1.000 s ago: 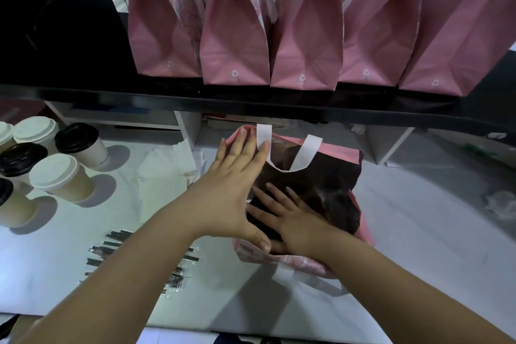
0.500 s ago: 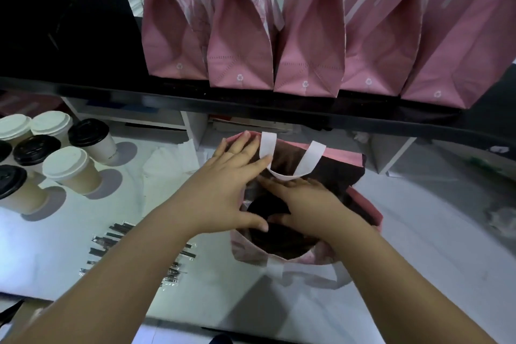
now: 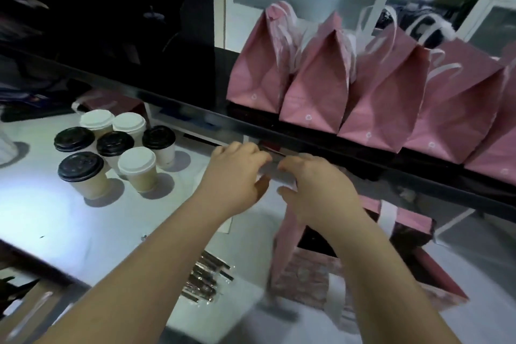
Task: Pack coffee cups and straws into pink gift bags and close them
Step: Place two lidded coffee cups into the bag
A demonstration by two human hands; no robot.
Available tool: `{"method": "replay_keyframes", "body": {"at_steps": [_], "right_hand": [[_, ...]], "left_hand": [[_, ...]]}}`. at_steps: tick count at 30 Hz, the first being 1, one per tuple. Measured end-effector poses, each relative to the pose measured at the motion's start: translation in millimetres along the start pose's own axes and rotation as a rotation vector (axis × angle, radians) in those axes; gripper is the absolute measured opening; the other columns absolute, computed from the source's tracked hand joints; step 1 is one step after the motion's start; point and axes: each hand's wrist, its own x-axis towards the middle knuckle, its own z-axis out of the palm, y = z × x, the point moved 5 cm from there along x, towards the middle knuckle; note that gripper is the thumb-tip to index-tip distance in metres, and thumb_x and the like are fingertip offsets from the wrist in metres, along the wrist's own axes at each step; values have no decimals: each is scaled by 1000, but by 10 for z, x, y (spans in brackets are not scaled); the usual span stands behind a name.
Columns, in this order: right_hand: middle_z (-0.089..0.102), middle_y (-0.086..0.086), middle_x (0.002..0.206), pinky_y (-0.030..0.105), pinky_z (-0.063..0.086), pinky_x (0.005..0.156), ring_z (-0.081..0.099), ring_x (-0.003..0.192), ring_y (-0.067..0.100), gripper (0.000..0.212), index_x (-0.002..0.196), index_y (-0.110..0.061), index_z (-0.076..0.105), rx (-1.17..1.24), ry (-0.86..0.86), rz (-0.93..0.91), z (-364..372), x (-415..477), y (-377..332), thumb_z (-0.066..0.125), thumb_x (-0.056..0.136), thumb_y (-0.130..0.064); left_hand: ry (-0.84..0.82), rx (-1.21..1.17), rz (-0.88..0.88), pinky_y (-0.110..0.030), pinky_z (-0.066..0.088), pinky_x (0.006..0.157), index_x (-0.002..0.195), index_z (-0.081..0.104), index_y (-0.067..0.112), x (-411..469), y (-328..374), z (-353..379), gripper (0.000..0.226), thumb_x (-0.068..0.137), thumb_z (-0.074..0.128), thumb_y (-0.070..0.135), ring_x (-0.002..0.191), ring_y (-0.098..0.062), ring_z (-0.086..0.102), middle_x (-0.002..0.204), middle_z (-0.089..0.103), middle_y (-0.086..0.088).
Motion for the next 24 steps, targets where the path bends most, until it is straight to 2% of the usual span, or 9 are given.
{"method": "replay_keyframes", "body": {"at_steps": [6, 11, 15, 18, 21, 24], "right_hand": [[58, 0, 122, 36, 44, 88, 50, 112, 24, 37, 125, -24, 55, -30, -13, -42, 549, 654, -884, 60, 89, -30], [54, 0, 129, 37, 40, 91, 46, 119, 25, 40, 129, -24, 51, -24, -91, -130, 1086, 1183, -1716, 58, 91, -29], [58, 2, 124, 38, 45, 90, 48, 115, 26, 39, 125, -22, 55, 17, -124, -154, 1448, 1477, -2288, 60, 87, -33], [55, 1, 123, 38, 45, 88, 48, 114, 27, 40, 123, -22, 53, 52, -180, -197, 1760, 1642, -2698, 62, 87, -35], [47, 2, 133, 43, 41, 97, 42, 121, 28, 58, 134, -24, 42, 82, -239, -257, 2094, 1808, -3105, 67, 83, -38], [25, 10, 152, 49, 29, 109, 24, 136, 38, 81, 147, -27, 23, 12, -286, -291, 2430, 1919, -3474, 68, 81, -44]], "left_hand": [[-61, 92, -111, -39, 33, 96, 126, 52, 35, -315, -1286, -123, 38, 89, 52, 45, 120, -21, 45, 124, 53, 8], [-102, 148, -216, -36, 34, 90, 126, 52, 35, -632, -2356, -248, 40, 87, 52, 42, 114, -21, 46, 119, 54, 9], [-130, 121, -336, -34, 36, 90, 124, 56, 36, -947, -3066, -297, 40, 84, 54, 38, 117, -20, 47, 121, 56, 10], [-141, 99, -422, -33, 36, 89, 122, 57, 35, -1216, -3506, -290, 40, 83, 54, 37, 116, -20, 47, 122, 56, 10], [-184, 91, -477, -36, 36, 96, 130, 51, 37, -1453, -3831, -239, 46, 84, 56, 39, 122, -19, 43, 130, 52, 10], [-203, 90, -510, -36, 31, 98, 132, 47, 41, -1615, -4041, -191, 48, 85, 56, 39, 126, -17, 38, 133, 48, 13]]}}
